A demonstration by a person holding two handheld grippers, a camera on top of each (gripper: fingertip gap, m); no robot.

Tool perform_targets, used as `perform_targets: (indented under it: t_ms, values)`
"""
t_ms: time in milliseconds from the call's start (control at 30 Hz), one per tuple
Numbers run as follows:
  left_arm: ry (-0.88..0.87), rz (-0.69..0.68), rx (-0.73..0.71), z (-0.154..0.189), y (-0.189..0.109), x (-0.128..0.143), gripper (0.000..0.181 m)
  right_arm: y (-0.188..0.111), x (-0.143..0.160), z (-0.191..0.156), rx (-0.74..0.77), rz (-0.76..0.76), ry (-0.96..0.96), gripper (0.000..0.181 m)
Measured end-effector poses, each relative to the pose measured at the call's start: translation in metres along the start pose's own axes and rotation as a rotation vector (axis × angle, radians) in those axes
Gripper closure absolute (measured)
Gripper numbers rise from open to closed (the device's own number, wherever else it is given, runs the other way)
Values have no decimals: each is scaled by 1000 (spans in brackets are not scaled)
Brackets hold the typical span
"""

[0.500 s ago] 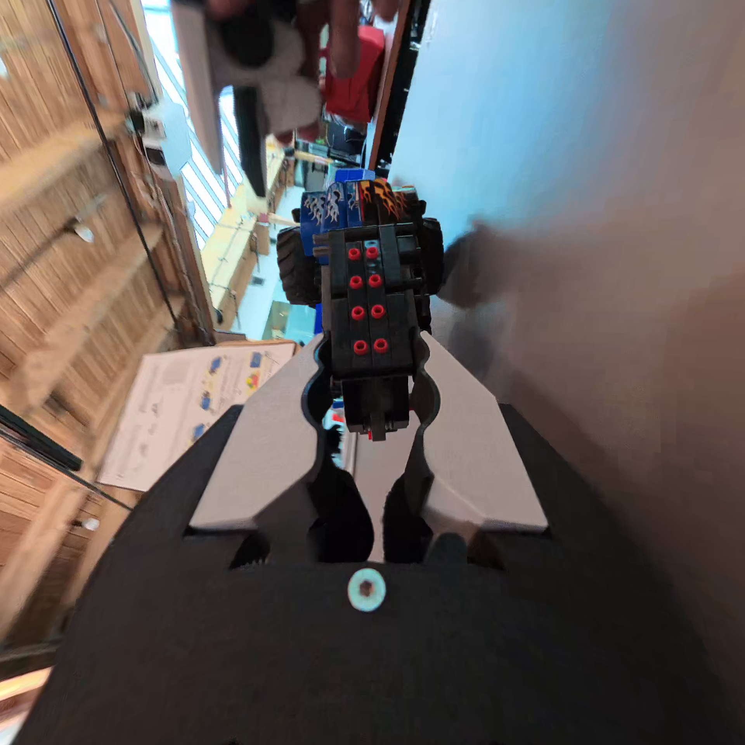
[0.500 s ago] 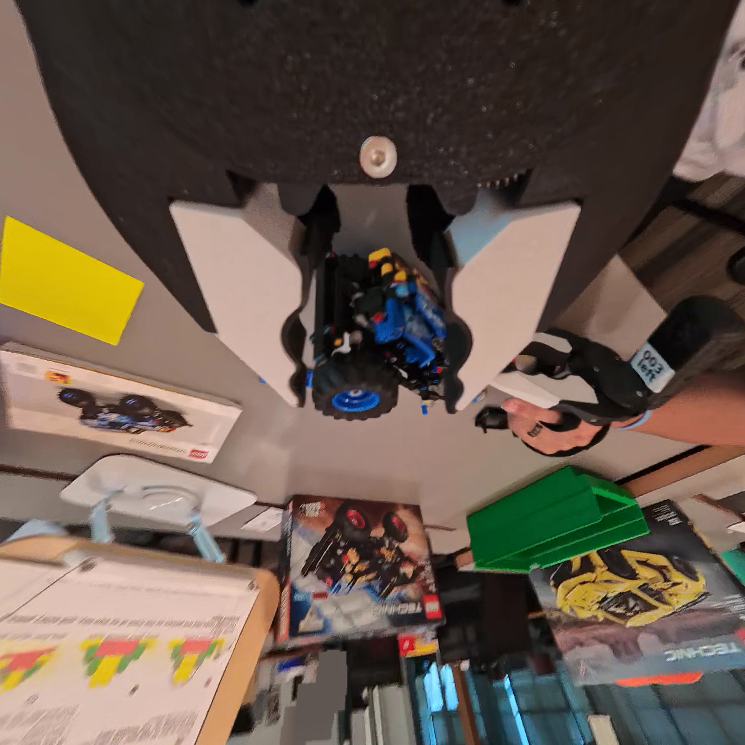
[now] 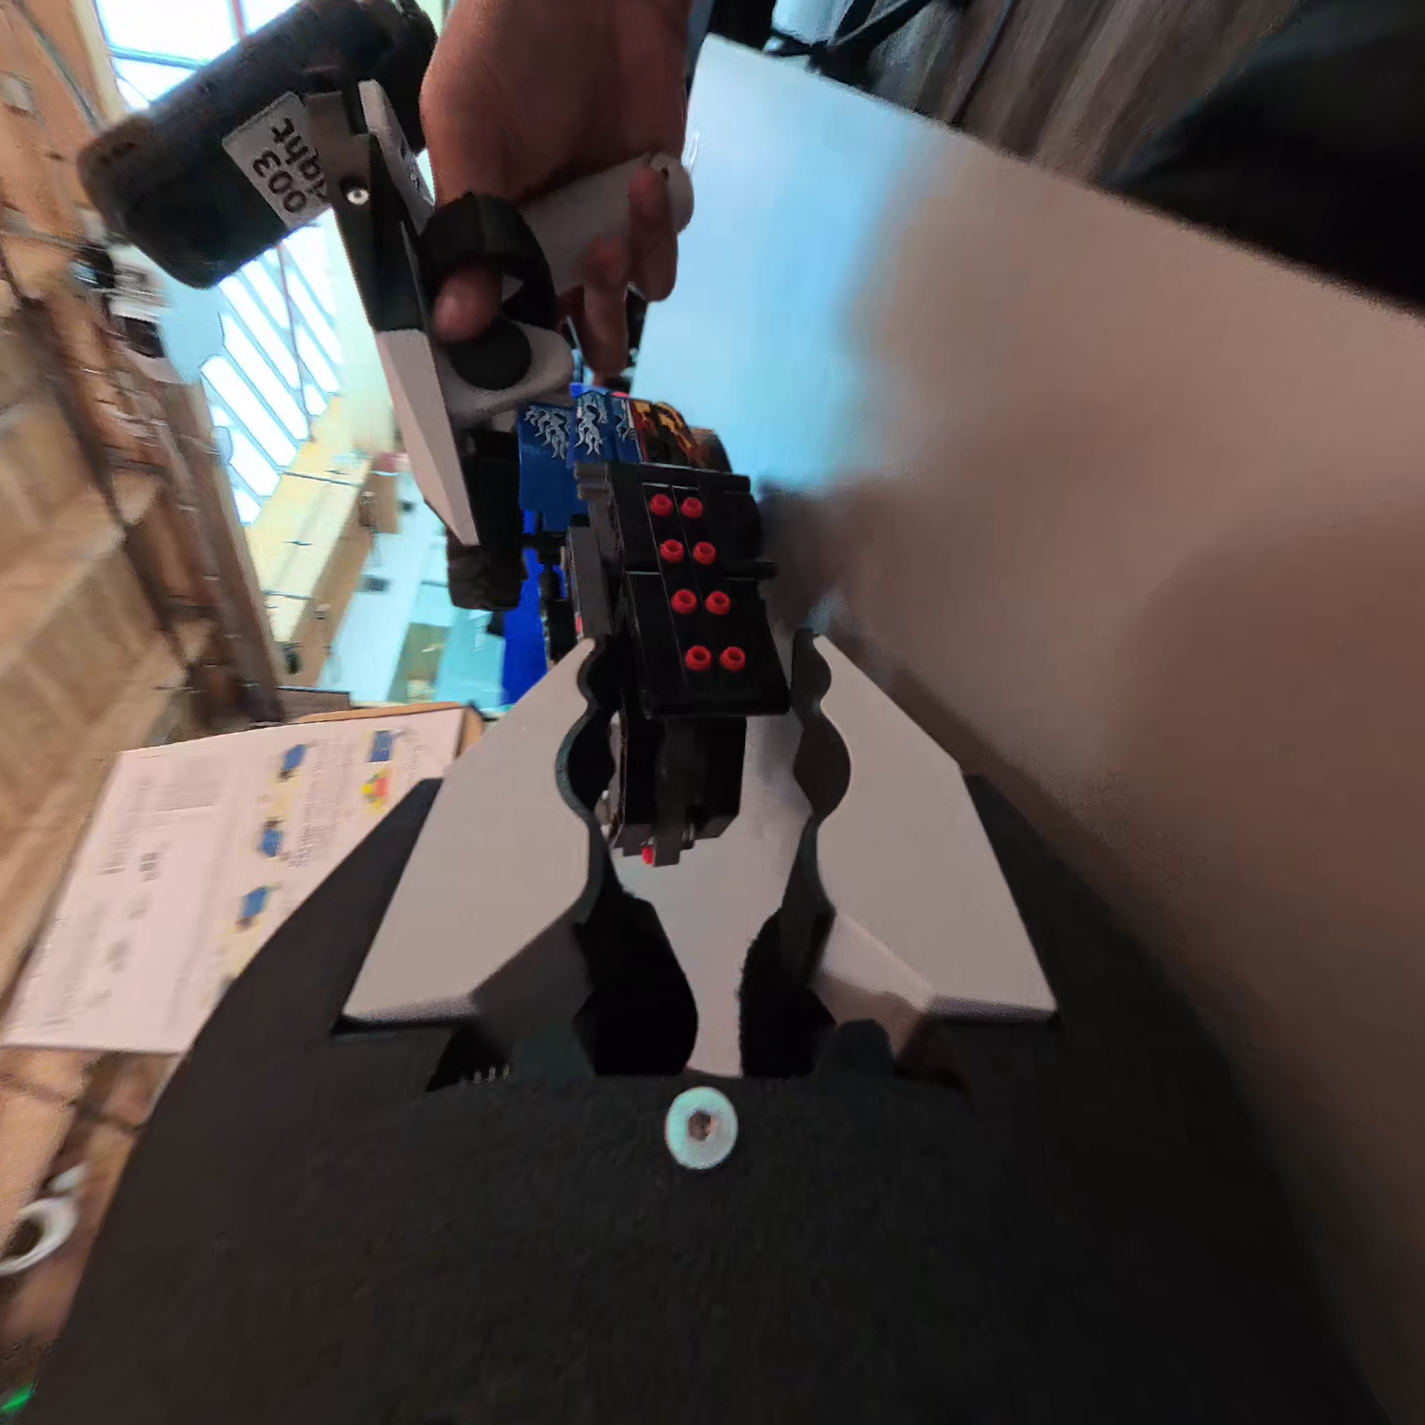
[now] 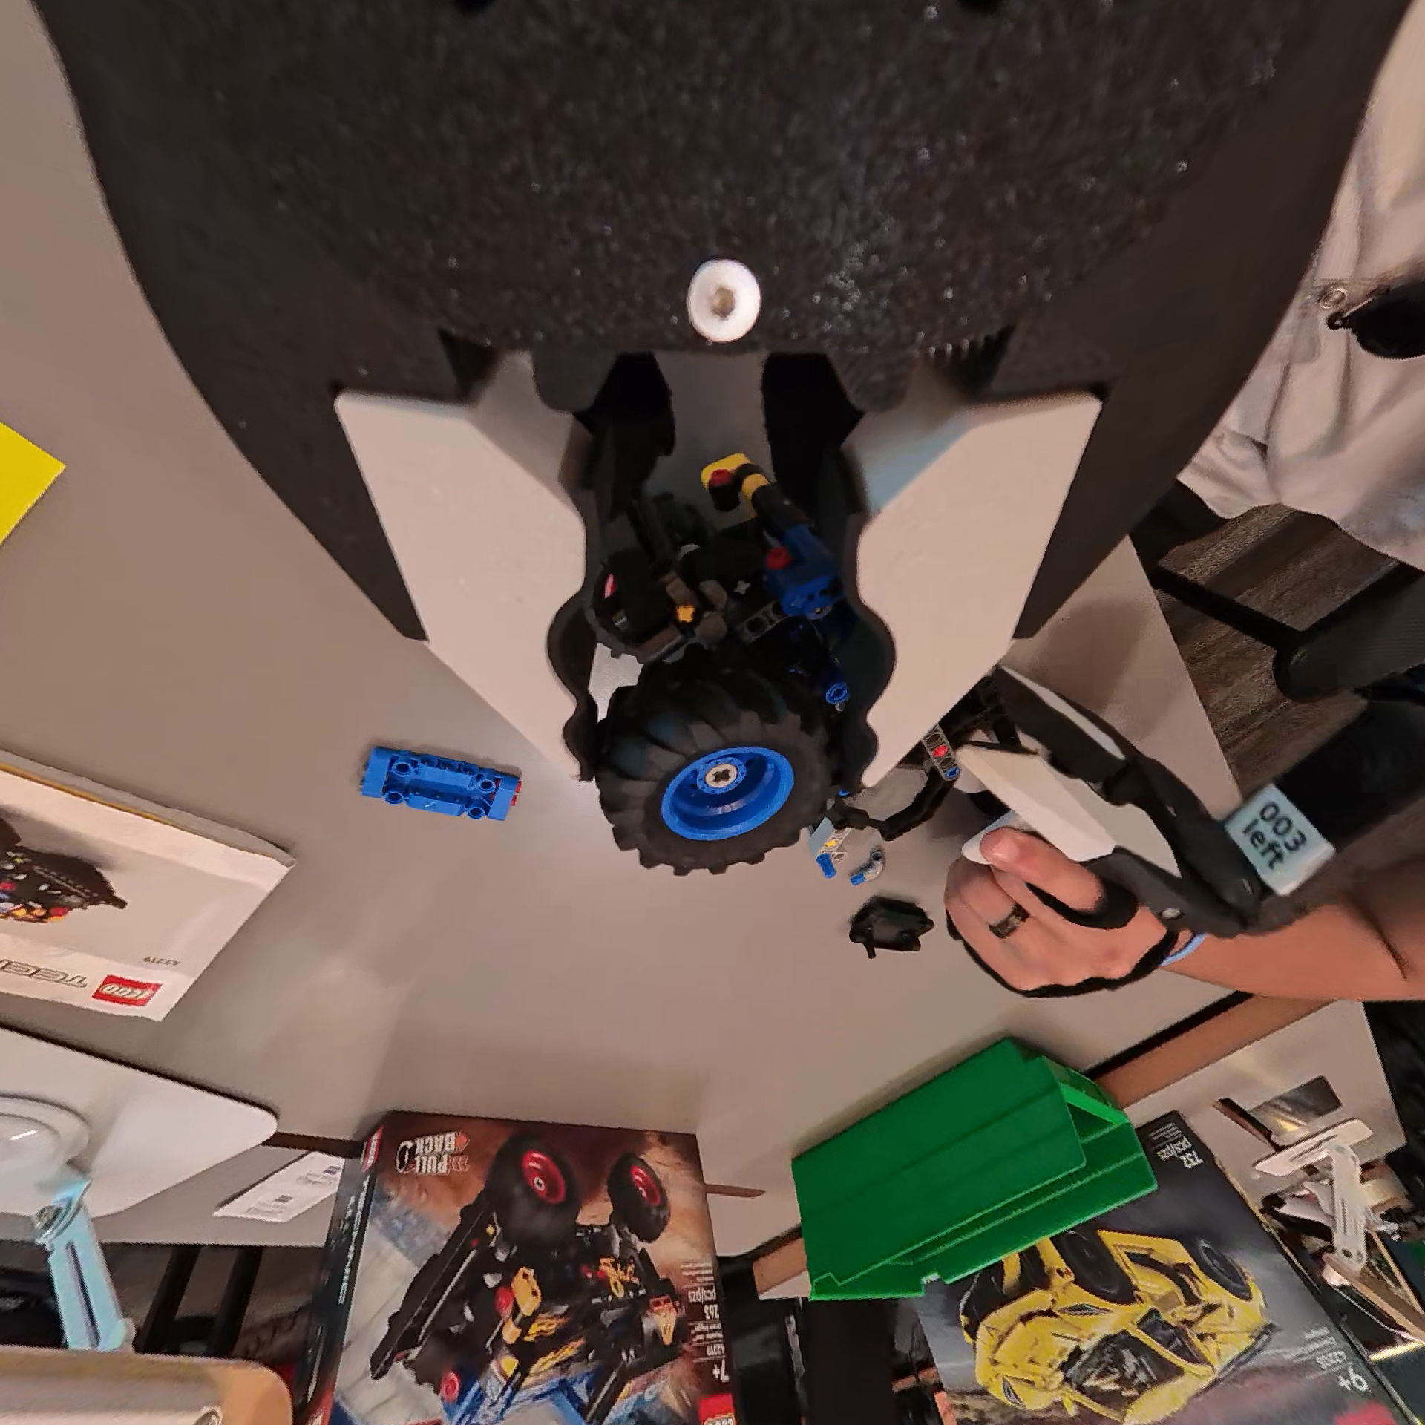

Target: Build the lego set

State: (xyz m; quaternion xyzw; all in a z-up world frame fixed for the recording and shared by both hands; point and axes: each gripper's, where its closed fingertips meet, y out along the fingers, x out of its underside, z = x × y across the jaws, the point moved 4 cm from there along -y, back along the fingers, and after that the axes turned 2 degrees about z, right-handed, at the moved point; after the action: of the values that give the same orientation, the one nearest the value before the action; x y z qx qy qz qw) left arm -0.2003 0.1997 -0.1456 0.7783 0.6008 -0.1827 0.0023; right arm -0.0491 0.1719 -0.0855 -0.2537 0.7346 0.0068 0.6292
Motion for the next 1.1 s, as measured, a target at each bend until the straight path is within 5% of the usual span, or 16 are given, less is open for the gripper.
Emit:
perform_targets:
  t_ms: [133,233,300,433,733,1100]
  values:
    - [-289,142,170,-10,-15,-9,134,-3,2,2,19,27,13,118]
    - [-572,263,50,-55,-28,-4,162,-5,4,2,34,44,14,118]
    - [-793,184,-33,-83,-21,19,169,-4,4,-2,37,70,6,118]
    - [-1039,10,293,-70,10,33,143,0,3,-8,41,72,-35,118]
    - [-789,-83,599,-57,24,40,163,5,4,-18,56,40,-112,118]
    - [-729,-115,485,-47,24,48,173,7,6,-15,101,54,-120,122]
